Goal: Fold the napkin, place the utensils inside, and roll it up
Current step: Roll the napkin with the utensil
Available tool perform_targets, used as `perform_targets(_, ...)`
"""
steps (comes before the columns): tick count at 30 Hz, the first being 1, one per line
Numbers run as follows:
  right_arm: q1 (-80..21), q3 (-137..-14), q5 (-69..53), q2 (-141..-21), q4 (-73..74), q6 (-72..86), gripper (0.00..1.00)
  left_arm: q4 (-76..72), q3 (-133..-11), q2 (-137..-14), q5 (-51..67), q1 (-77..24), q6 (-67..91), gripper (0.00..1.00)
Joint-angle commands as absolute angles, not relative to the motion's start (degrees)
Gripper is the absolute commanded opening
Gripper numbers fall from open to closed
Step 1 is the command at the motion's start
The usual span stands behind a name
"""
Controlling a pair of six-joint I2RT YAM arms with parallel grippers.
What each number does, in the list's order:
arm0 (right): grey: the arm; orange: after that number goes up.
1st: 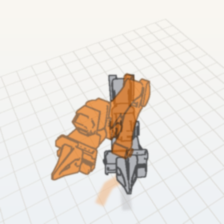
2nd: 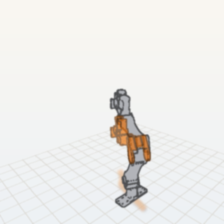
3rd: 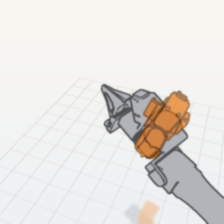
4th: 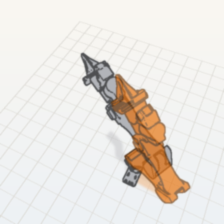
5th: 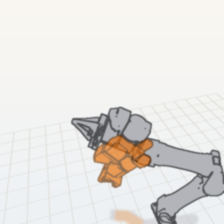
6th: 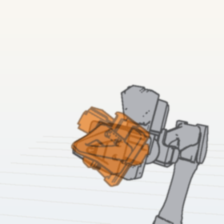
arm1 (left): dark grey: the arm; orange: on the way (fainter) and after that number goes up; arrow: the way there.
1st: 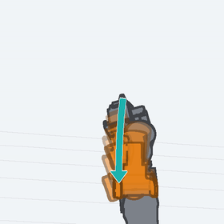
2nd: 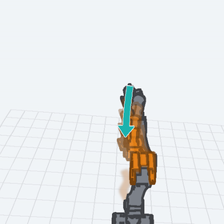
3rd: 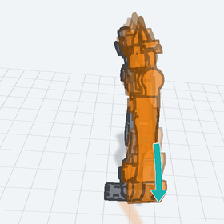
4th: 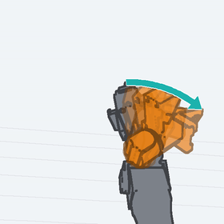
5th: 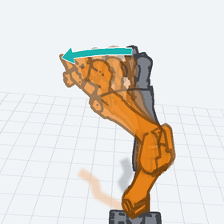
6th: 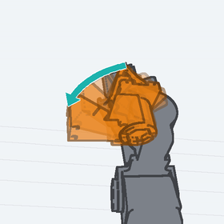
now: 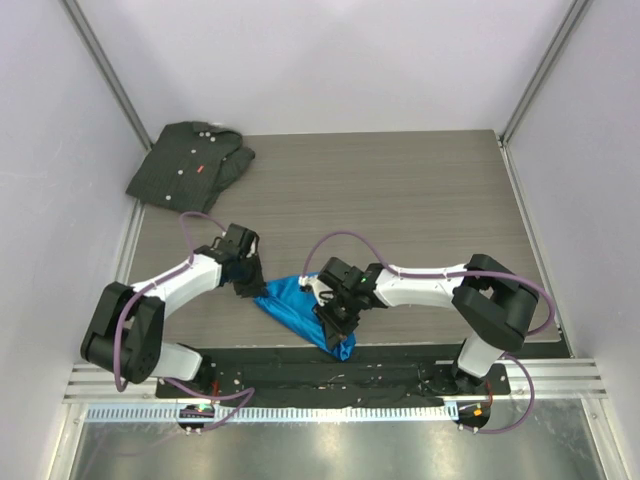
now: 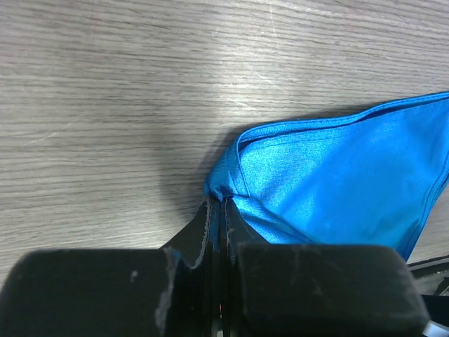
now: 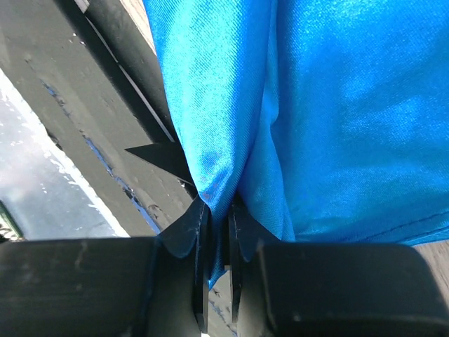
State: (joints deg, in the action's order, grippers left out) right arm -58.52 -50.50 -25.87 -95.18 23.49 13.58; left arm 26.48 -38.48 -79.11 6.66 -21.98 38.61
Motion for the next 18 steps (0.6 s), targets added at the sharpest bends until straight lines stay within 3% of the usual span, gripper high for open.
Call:
perform_targets(1,-56.3,-48.3,-27.3,-94.8,24.3,15.0,0.13,29.2,-40.5,-81.8,1.9,-21.4,35.7,0.0)
perform_targets(4,-55.3,-48.3,-25.7,-90.9,25.5,15.0,0.3,30.6,-42.5,-84.5,2.5,-21.4,34.8,0.0)
perform_targets(5,-55.4,-48.5,-25.4,-89.7,25.9,14.9,0.42,31.0,-43.1,-85.3,2.9,-21.4,34.5,0.0)
perform_targets(7,-55.4,-49.9,-24.2,-86.0,28.0,14.8,0.55,31.6,-44.7,-87.3,3.3,-21.4,33.9,0.0)
perform_targets(12,-58.4,-53.0,-13.7,-77.1,29.8,13.8,0.82,33.7,-47.5,-90.6,3.9,-20.9,32.4,0.0)
perform_targets(18,-68.8,-52.4,11.2,-75.1,26.9,11.9,0.9,34.9,-50.3,-94.6,5.7,-20.7,30.9,0.0)
